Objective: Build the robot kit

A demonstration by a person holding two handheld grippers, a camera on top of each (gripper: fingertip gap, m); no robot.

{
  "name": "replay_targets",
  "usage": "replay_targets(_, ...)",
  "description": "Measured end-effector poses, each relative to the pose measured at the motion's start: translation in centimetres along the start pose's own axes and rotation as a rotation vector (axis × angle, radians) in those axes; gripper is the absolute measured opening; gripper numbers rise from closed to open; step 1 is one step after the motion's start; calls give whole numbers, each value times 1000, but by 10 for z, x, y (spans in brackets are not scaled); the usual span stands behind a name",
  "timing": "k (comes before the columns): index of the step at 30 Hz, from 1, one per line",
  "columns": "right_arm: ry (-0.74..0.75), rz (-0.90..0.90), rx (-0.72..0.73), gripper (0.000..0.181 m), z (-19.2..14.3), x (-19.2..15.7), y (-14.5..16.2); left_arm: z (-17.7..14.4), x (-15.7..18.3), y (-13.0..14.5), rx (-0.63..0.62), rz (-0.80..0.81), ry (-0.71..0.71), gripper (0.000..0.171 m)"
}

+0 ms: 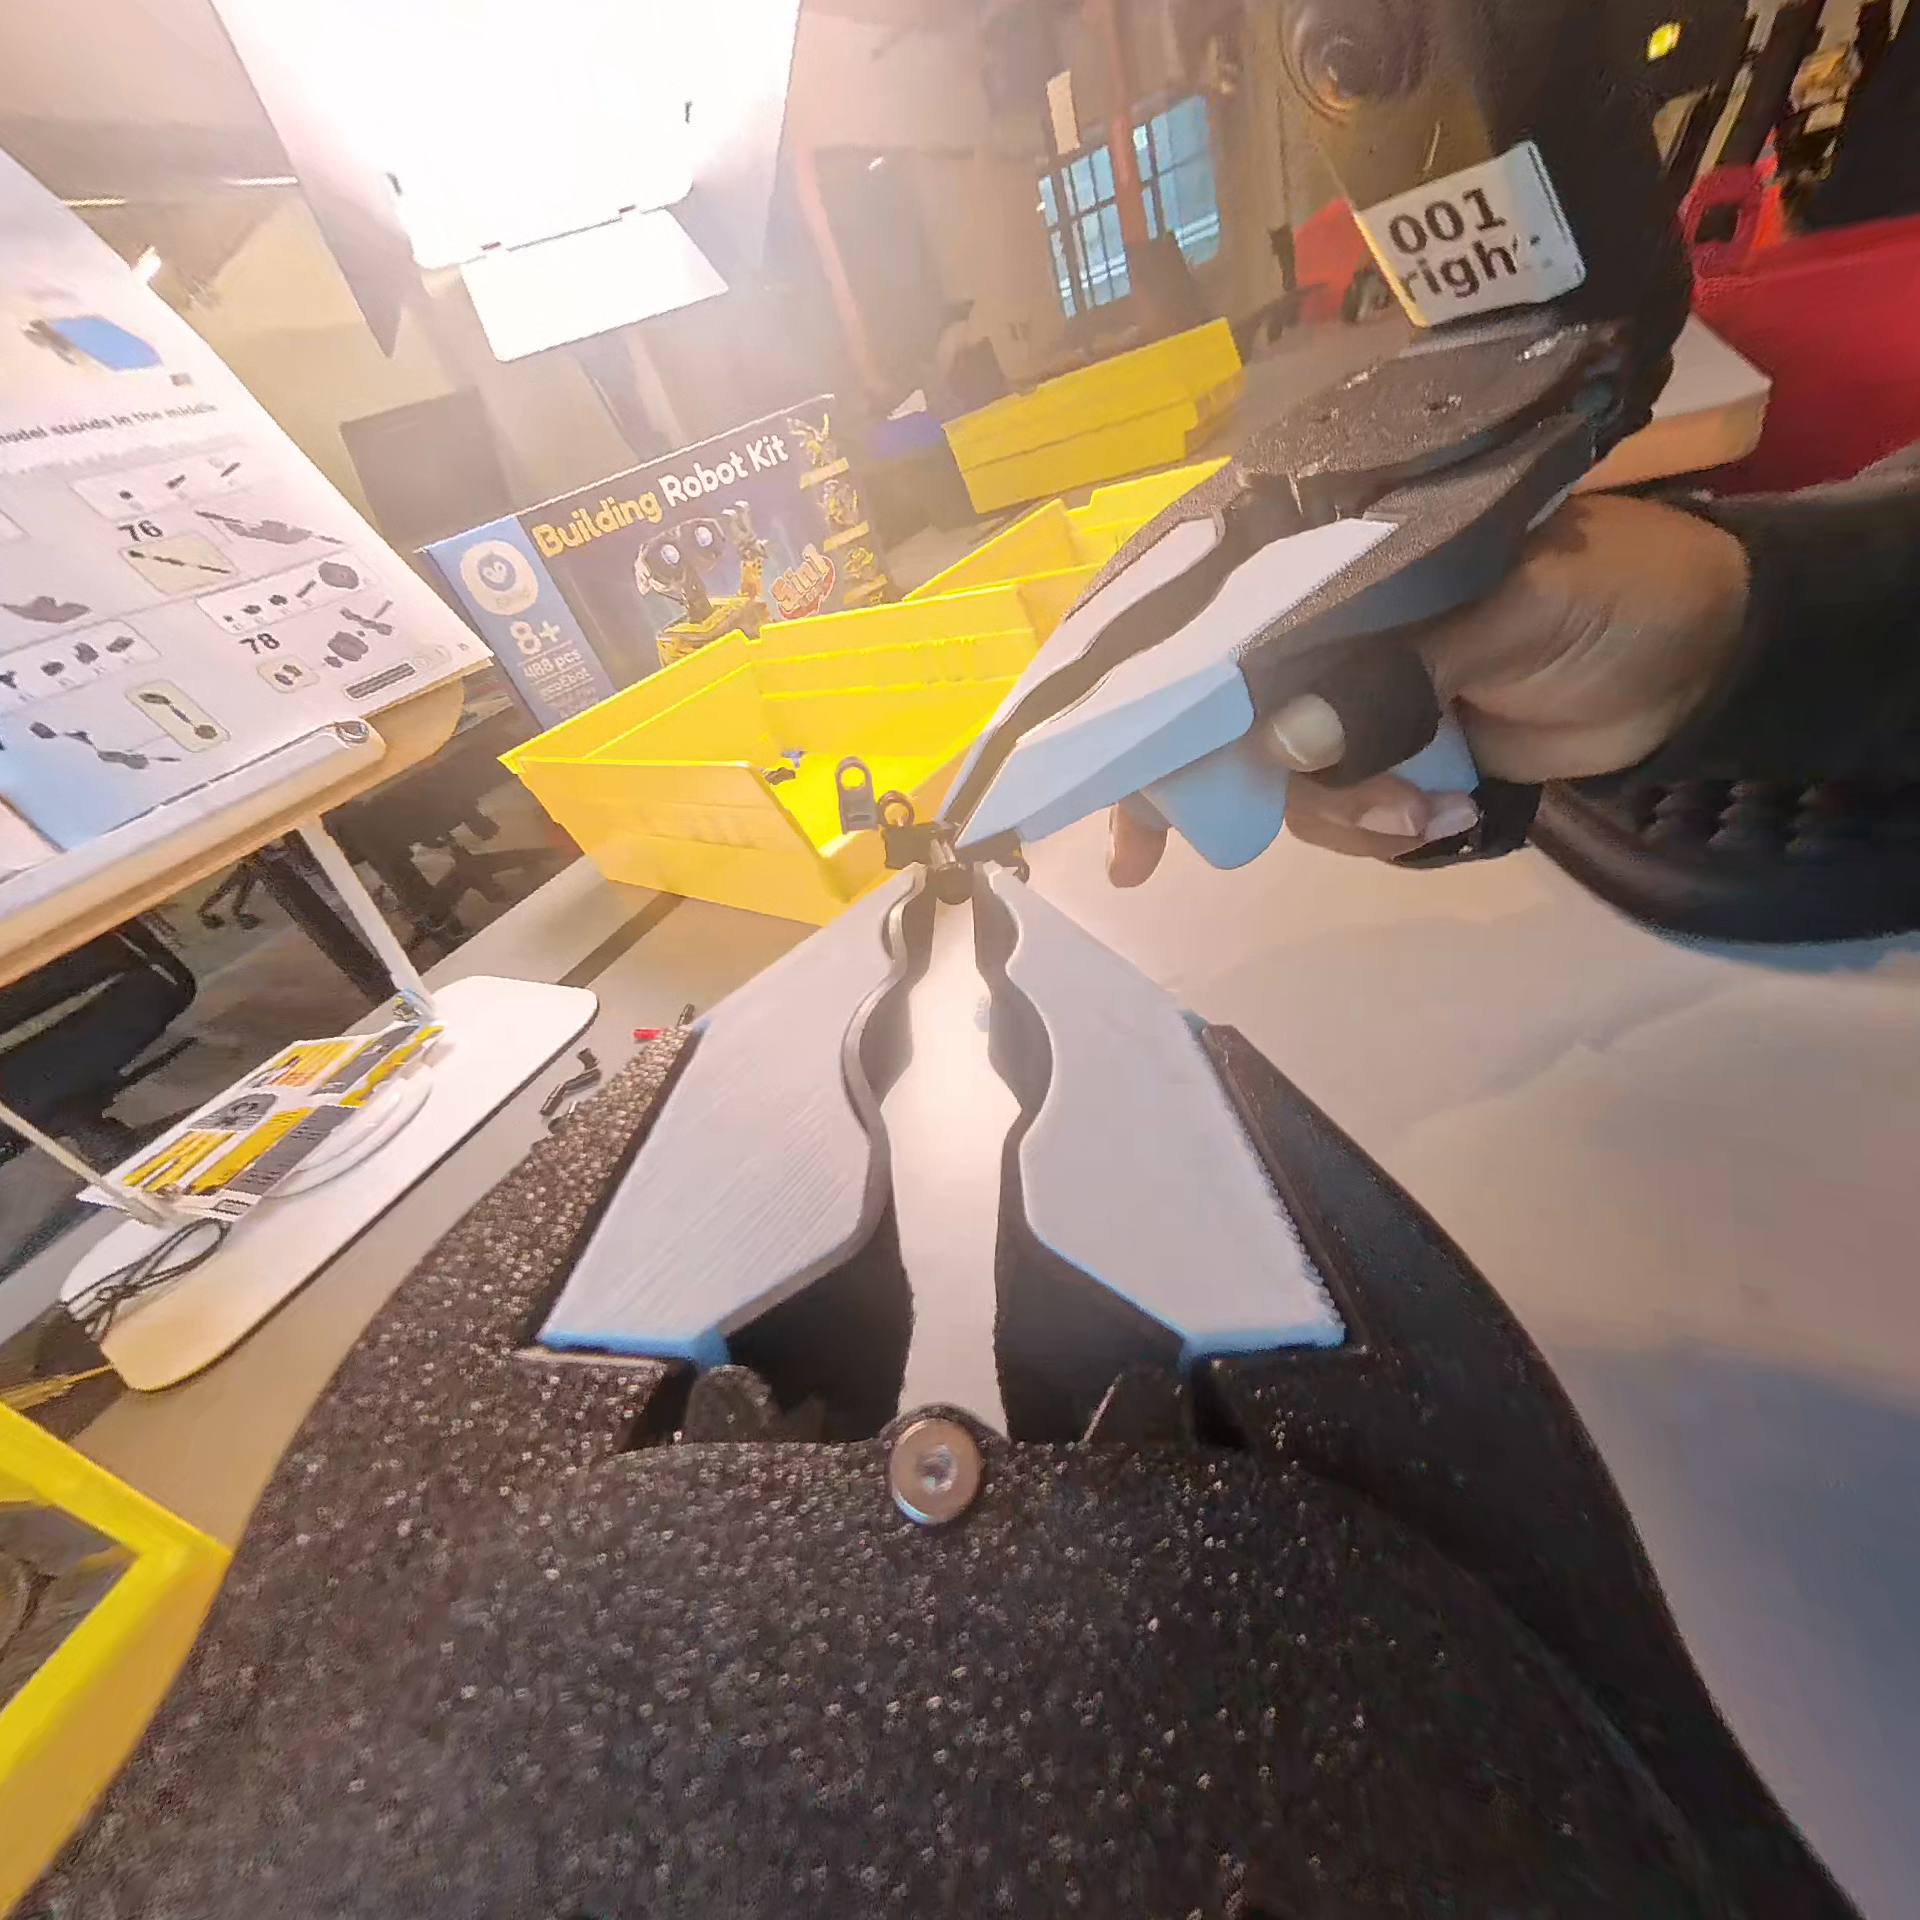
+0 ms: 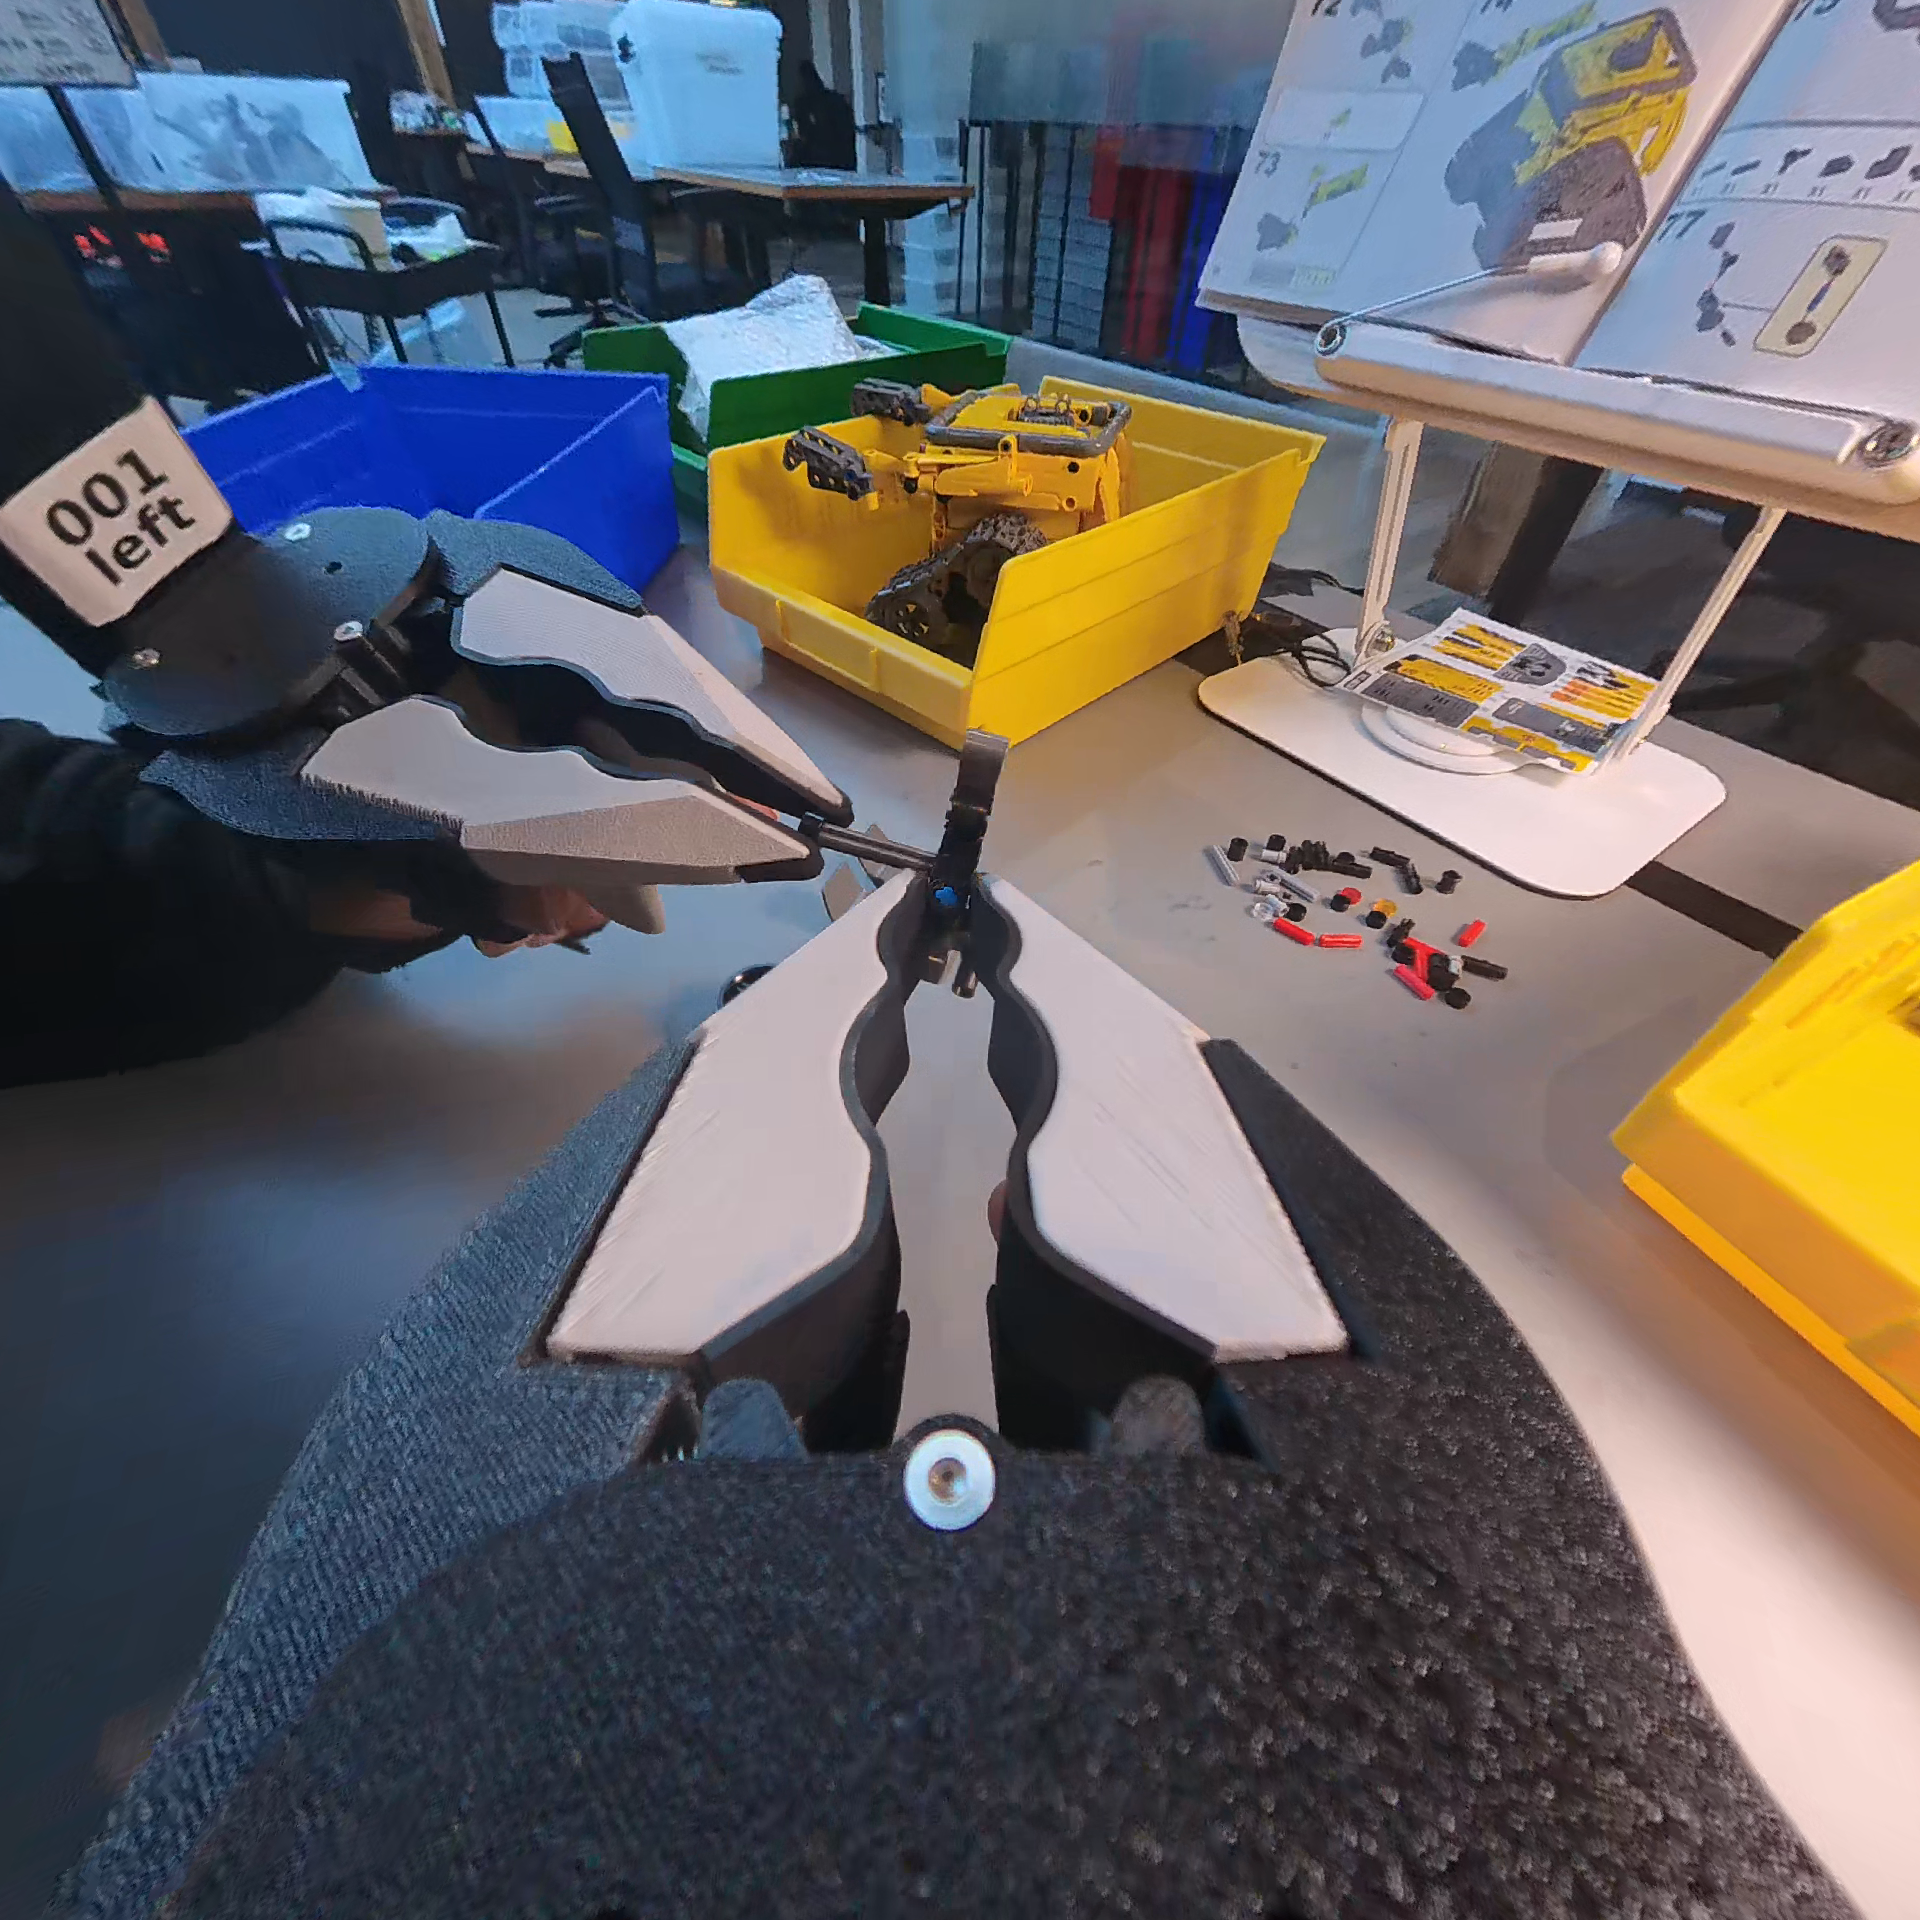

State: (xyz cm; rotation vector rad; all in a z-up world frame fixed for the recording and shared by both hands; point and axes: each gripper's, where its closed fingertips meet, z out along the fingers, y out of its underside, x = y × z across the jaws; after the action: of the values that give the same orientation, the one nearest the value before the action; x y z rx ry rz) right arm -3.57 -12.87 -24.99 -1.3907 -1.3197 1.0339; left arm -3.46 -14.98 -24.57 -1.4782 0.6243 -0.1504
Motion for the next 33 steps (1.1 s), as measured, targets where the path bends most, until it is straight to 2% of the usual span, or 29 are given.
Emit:
replay_targets(5,30,29,51,7,0,1,-7,0,-4,-7,40,-116,-11,6)
replay_targets(9,29,90,92,7,0,1,-11,1,-7,-13,54,-85,-63,6)
replay_targets(16,-37,171,82,7,1,-3,-7,-1,-5,-13,6,218,-138,6)
replay_targets(24,6,113,63,7,0,-1,-4,0,-6,-5,-109,571,-204,5)
replay_targets(29,-4,112,39,7,0,-1,2,1,-3,1,-133,578,-173,5)
replay_targets(31,3,97,37,7,-1,-1,2,1,-3,2,-126,528,-151,6)
replay_targets(33,-13,105,45,7,-1,-3,1,0,0,-1,-84,389,-107,6)
